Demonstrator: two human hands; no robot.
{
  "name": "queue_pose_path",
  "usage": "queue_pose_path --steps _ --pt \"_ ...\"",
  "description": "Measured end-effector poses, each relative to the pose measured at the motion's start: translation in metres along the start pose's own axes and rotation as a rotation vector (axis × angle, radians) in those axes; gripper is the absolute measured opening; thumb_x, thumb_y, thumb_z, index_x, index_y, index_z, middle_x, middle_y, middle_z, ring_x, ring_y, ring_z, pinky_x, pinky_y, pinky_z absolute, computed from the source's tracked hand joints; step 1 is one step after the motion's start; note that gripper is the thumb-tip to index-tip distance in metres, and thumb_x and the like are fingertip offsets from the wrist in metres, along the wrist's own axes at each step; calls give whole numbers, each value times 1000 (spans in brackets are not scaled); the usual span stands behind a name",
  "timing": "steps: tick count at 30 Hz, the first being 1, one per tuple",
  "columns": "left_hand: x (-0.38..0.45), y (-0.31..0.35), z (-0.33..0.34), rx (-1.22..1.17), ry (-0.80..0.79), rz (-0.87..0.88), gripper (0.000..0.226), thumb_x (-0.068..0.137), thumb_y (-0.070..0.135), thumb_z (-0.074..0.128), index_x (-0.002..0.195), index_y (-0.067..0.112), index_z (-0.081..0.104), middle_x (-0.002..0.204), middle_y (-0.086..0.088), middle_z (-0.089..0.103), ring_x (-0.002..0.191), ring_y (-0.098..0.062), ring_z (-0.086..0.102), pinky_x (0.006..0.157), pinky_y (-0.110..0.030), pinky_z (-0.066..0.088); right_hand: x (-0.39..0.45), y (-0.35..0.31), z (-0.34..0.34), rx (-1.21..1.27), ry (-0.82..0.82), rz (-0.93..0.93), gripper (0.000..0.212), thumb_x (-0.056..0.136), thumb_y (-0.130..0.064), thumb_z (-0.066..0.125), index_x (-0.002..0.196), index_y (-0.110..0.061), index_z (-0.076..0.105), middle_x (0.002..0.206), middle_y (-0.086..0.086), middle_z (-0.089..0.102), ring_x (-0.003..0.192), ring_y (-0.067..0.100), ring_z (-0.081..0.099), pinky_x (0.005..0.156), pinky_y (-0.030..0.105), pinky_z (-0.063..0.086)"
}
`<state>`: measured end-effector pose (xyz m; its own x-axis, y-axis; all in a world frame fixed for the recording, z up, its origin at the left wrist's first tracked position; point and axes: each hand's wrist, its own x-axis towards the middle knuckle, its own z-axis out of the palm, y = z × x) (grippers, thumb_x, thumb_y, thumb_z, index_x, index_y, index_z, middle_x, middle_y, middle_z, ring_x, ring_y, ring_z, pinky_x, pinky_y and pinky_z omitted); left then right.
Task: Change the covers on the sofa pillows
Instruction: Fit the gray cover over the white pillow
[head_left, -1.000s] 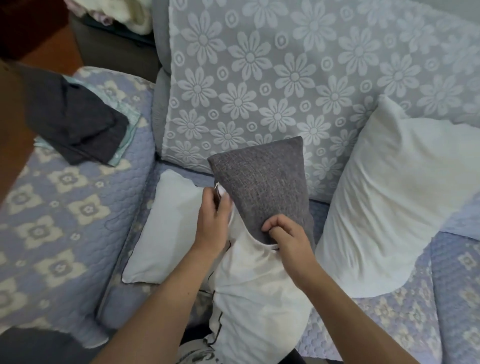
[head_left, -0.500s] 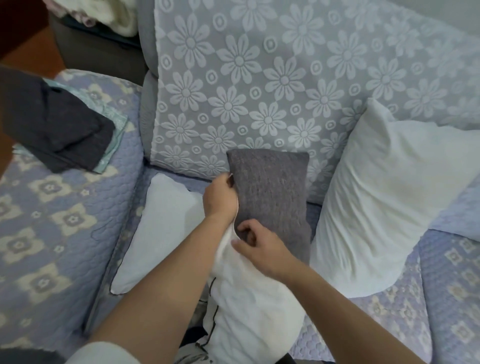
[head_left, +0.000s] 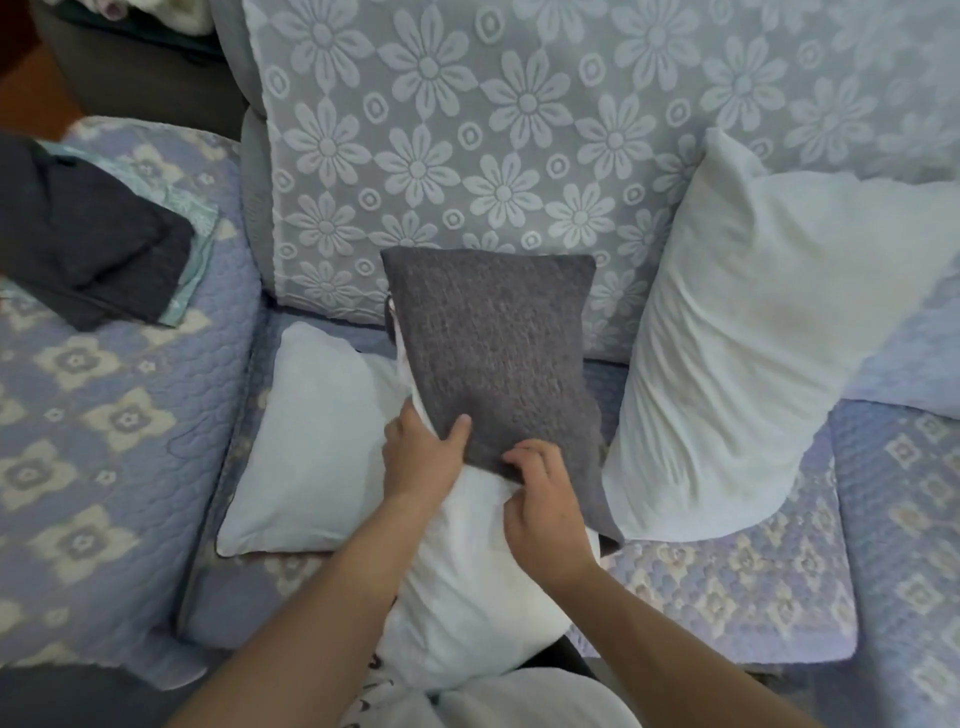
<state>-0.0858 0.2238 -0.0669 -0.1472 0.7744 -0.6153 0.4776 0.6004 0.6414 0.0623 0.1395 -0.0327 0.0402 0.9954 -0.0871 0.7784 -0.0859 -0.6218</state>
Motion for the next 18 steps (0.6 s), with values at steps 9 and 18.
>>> queue_pose_path --steps 9,18 --pt "45 -34 -67 417 146 -239 42 97 21 49 136 6 49 137 -24 54 121 -41 56 102 -49 47 -63 151 -41 66 -296 811 57 91 -14 59 146 -18 42 144 9 38 125 29 51 93 39 49" --pt "-74 -51 14 -33 118 -226 64 104 55 38 160 35 14 164 -1 28 145 -27 34 120 -44 27 -13 136 -36 996 -546 891 38 101 -50 49 130 -27 54 120 -12 67 107 7 66 89 24 51"
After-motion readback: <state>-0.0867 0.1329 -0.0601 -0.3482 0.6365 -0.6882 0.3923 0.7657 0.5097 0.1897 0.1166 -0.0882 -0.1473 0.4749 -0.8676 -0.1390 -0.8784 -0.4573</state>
